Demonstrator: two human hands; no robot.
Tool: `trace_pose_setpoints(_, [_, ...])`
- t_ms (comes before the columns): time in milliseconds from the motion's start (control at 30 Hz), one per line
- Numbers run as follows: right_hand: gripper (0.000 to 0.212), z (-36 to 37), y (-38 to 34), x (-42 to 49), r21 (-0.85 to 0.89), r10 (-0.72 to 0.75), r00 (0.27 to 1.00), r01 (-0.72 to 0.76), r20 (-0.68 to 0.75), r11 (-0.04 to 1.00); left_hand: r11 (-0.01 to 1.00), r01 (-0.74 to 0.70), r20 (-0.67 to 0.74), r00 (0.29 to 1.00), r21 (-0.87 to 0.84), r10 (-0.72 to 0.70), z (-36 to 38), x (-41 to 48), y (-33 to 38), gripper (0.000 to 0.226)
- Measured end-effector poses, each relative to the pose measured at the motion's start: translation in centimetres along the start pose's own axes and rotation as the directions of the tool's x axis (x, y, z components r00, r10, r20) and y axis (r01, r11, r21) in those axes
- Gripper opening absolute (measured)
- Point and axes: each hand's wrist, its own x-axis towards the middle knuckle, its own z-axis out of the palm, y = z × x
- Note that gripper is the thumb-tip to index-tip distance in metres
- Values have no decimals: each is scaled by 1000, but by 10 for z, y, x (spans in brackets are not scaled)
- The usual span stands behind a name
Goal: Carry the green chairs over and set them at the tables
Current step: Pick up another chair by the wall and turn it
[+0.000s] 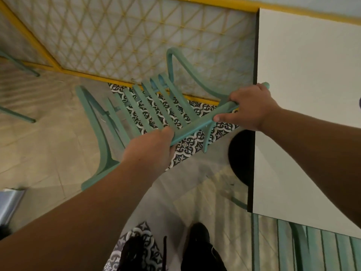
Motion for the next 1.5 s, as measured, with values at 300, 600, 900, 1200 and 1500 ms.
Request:
trace_pose_setpoints(300, [89, 10, -32, -32, 17, 73, 996, -72, -51, 997, 994, -93, 33, 995, 54, 91, -7, -19, -35, 22])
trace_pose_setpoints(600, [87, 10, -71, -68, -36, 144, 989, -145, -12, 989, 973, -198, 77, 979, 120, 190, -13, -36, -69, 18])
trace_pose_setpoints(900, [87, 9, -109, -111, -26, 151, 987, -150, 54, 988, 938, -307, 135, 948, 163, 287, -22, -56, -98, 17])
trace_pose_setpoints(1200, [90, 5, -142, -141, 48, 190, 972, -198, 136, 979, 866, -439, 188, 896, 240, 402, -24, -63, -129, 20])
trace_pose_setpoints(1500, [79, 12, -180, -140, 113, 227, 947, -257, 227, 960, 832, -509, 213, 858, 221, 468, -31, -45, -173, 36])
